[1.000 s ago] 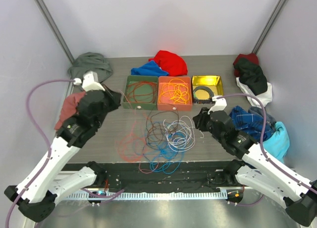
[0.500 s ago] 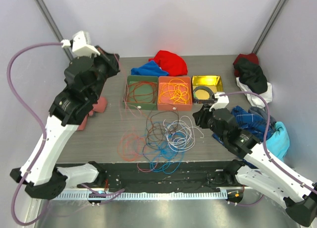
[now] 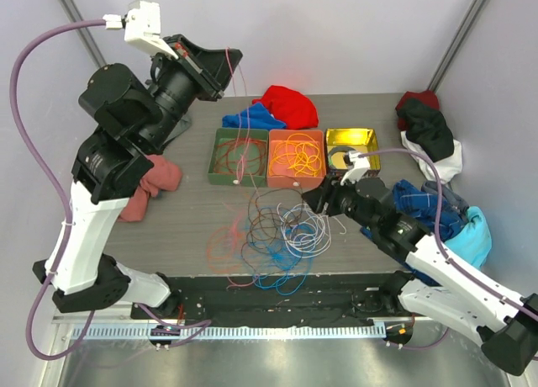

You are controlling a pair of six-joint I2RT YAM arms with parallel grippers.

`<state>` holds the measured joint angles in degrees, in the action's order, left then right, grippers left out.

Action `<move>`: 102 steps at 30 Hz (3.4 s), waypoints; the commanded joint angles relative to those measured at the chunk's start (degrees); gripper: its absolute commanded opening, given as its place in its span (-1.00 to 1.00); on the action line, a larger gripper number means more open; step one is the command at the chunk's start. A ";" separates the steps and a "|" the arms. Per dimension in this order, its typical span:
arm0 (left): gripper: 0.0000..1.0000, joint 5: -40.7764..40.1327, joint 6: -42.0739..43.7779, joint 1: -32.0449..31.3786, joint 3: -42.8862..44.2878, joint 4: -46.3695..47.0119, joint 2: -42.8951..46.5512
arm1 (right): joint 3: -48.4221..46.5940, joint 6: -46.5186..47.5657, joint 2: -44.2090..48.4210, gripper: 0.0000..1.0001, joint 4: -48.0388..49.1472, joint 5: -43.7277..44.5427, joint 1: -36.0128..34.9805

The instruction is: Untangle the cables

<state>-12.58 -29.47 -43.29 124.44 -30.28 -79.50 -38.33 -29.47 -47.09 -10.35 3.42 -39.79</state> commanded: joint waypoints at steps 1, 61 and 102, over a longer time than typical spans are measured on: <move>-0.99 8.53 -0.14 -0.39 -0.08 1.19 0.14 | -0.87 -3.92 -2.91 0.18 15.26 -13.08 -0.99; -0.99 -10.07 2.05 -0.66 -18.96 -2.06 16.65 | -10.00 7.04 -7.78 -0.98 16.71 31.26 -23.75; -1.00 -36.03 13.22 -0.66 -24.60 -7.78 22.29 | -22.41 4.69 3.50 -0.98 -22.44 49.14 -23.58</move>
<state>-50.48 -17.30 -43.86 97.41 -39.51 -55.31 -61.58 -23.62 -43.97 -35.53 54.22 -63.26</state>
